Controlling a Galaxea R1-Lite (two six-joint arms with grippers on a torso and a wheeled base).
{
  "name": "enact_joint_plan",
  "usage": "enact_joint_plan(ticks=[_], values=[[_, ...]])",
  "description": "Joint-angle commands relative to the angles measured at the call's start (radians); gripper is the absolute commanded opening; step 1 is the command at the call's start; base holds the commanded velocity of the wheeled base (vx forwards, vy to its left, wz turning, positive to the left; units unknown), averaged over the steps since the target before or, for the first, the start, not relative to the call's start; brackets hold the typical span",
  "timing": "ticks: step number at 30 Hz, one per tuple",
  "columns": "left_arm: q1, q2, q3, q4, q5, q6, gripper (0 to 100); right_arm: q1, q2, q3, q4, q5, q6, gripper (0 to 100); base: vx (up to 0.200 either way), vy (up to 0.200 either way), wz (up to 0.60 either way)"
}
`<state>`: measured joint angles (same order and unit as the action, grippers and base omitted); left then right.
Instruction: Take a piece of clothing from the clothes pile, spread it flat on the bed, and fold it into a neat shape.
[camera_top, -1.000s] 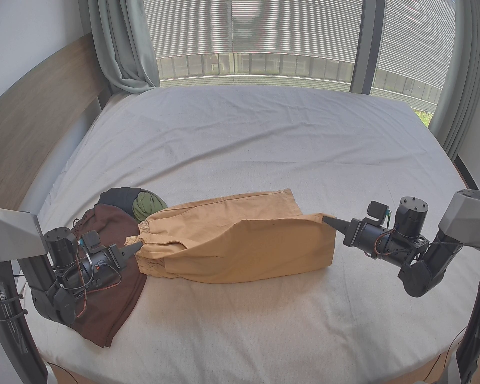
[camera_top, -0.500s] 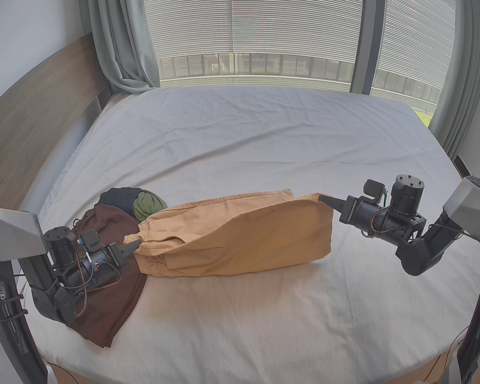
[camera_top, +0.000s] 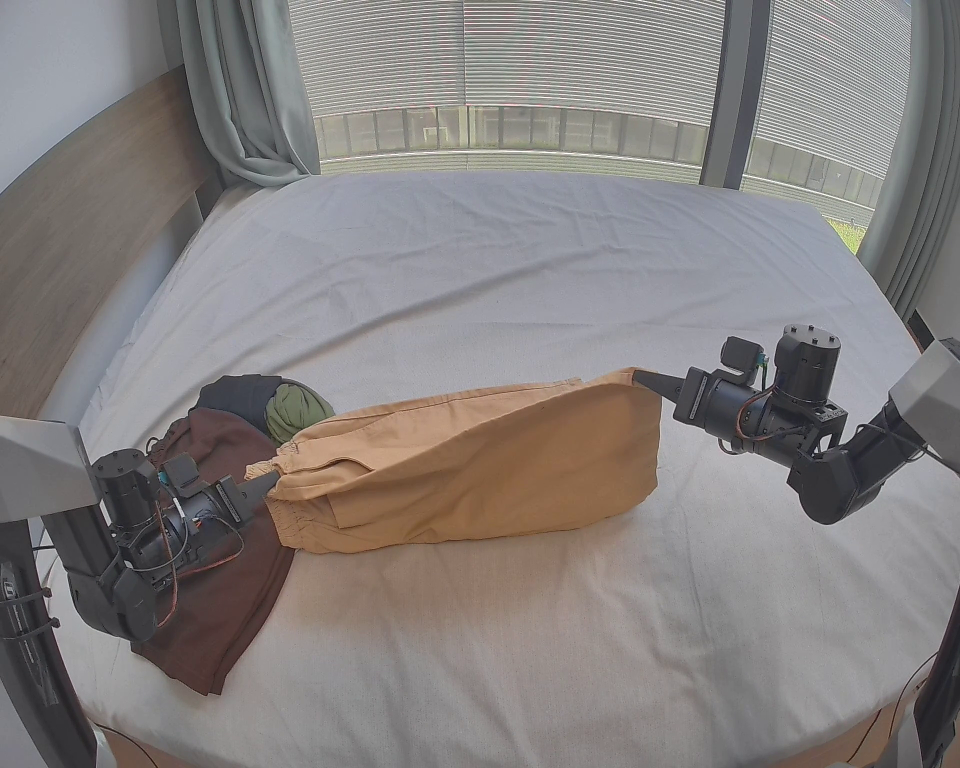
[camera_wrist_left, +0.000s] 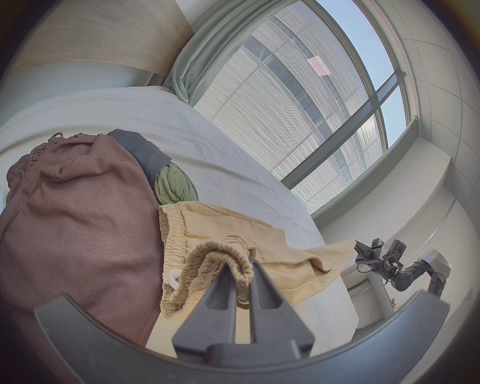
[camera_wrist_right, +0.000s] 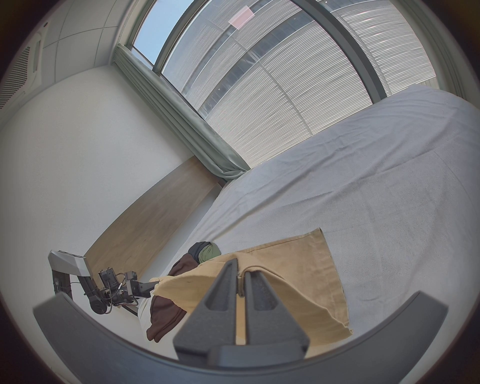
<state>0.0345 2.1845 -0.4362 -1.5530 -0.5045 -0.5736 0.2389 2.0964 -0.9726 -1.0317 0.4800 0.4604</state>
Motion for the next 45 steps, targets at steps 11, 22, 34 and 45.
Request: enact_joint_plan(ticks=[11, 22, 34, 45], values=[[-0.001, 0.006, -0.036, -0.001, 0.038, -0.045, 0, 0.002, 0.033, -0.137, 0.107, 0.000, -0.003, 0, 0.000, 0.000, 0.00], [-0.001, 0.035, -0.082, -0.001, 0.040, -0.048, 0, 0.003, 0.126, -0.207, 0.127, 0.000, -0.003, 0, 0.000, 0.000, 0.00], [0.002, 0.127, -0.167, -0.002, 0.073, -0.065, 0, 0.002, 0.211, -0.313, 0.147, -0.003, 0.000, 0, 0.000, 0.000, 0.00], [0.007, 0.143, -0.203, -0.001, 0.073, -0.066, 0, 0.002, 0.267, -0.360, 0.147, -0.017, 0.000, 0, 0.000, 0.000, 0.00]])
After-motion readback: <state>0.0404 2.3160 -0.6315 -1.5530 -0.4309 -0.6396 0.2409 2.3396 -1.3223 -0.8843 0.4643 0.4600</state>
